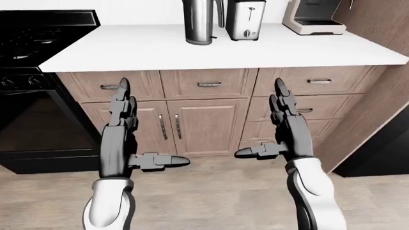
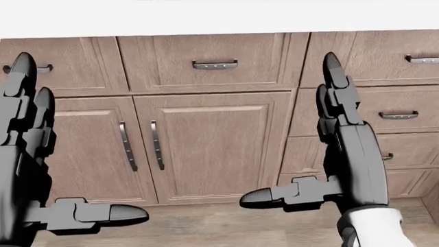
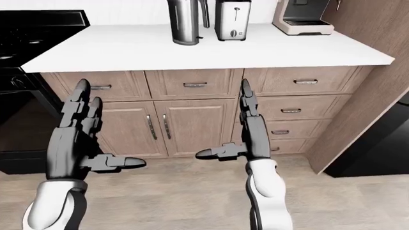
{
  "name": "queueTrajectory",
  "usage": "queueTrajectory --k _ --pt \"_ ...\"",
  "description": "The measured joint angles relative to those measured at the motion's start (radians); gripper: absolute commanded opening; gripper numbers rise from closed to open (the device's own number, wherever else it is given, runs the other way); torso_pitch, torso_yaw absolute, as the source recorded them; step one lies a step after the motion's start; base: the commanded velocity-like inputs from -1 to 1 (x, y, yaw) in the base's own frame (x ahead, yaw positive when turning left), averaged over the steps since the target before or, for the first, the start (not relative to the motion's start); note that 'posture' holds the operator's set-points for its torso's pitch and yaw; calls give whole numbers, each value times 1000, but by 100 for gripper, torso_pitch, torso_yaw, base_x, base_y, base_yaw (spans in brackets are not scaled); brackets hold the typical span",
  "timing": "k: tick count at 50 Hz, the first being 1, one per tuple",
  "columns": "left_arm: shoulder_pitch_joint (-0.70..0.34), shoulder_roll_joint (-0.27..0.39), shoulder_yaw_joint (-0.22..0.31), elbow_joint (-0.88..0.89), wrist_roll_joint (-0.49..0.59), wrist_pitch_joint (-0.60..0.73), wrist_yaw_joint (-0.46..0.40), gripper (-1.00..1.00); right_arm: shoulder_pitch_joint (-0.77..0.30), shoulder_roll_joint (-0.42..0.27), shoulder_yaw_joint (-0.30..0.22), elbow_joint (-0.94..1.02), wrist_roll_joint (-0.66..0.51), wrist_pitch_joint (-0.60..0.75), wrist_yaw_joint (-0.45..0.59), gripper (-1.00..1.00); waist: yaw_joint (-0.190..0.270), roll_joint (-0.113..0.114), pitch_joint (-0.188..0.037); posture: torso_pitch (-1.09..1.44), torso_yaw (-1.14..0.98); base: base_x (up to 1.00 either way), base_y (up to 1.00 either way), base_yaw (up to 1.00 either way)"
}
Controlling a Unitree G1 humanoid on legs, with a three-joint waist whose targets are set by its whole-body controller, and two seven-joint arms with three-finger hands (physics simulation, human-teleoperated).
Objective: Press down the lever to turn on the electric kettle.
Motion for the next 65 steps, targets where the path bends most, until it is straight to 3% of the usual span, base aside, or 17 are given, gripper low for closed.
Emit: queueTrajectory --k 1,7,11,14,18,23,24,30,34,43,46,50,53,54,55,59,65 --pt "-2 0 0 -2 0 -1 0 100 -1 0 1 -2 0 -1 1 100 -1 -23 -2 0 0 0 0 24" --pt "0 -7 -20 17 -5 6 -6 100 7 -7 -19 18 -6 12 -4 100 -12 -5 3 0 0 0 0 23" --pt "-5 -6 -15 2 -2 -2 -2 100 0 -6 -12 1 -5 9 -2 100 -10 43 11 0 0 0 0 24" --pt "-6 -6 -16 -3 -2 -7 -2 100 -3 -6 -10 -5 -6 4 -1 100 -13 98 2 0 0 0 0 23" --pt "9 -1 4 13 3 -1 3 100 7 6 15 15 0 7 6 100 5 79 5 0 0 0 0 12" --pt "1 -1 0 4 3 -8 4 100 0 1 -6 1 5 1 -6 100 5 -3 5 0 0 0 0 0" --pt "1 -4 -3 4 2 -9 3 100 -1 -2 -9 -4 4 -3 -8 100 6 -10 6 0 0 0 0 0" --pt "3 -6 -14 15 -3 4 -4 100 10 -4 -17 -1 -1 1 -15 100 -7 34 8 0 0 4 0 0" --pt "-1 -4 -12 2 -2 0 -4 100 10 -3 -14 -6 -1 2 -14 100 -11 44 10 0 0 9 0 0" --pt "3 -3 -4 -4 3 4 0 100 5 -3 -4 -17 2 -6 -8 100 -10 11 14 0 0 10 0 0" --pt "0 -7 -17 -2 0 8 -4 100 9 -7 -17 -12 -3 -1 -11 100 -17 32 12 0 0 10 0 0" --pt "-1 -6 -21 -5 -3 7 -9 100 10 -7 -23 -10 -7 4 -15 100 -16 39 8 0 0 10 0 0" --pt "-3 -5 -14 -8 -1 6 -6 100 3 -7 -16 -19 -6 -5 -13 100 -16 81 16 0 0 17 0 0" --pt "-4 -2 -9 -9 0 6 -5 100 2 -3 -12 -22 -5 -9 -11 100 -13 85 19 0 0 20 0 0" --pt "-2 0 -4 -7 2 6 -3 100 4 1 -4 -19 -4 -10 -9 100 -6 74 23 0 0 19 0 0" --pt "2 -1 3 2 7 16 2 100 11 1 4 -10 1 -3 0 100 0 78 17 0 0 20 0 0" --pt "-6 0 -2 -14 5 7 0 100 4 0 -4 -24 -3 -13 -6 100 6 15 16 0 0 20 0 0"
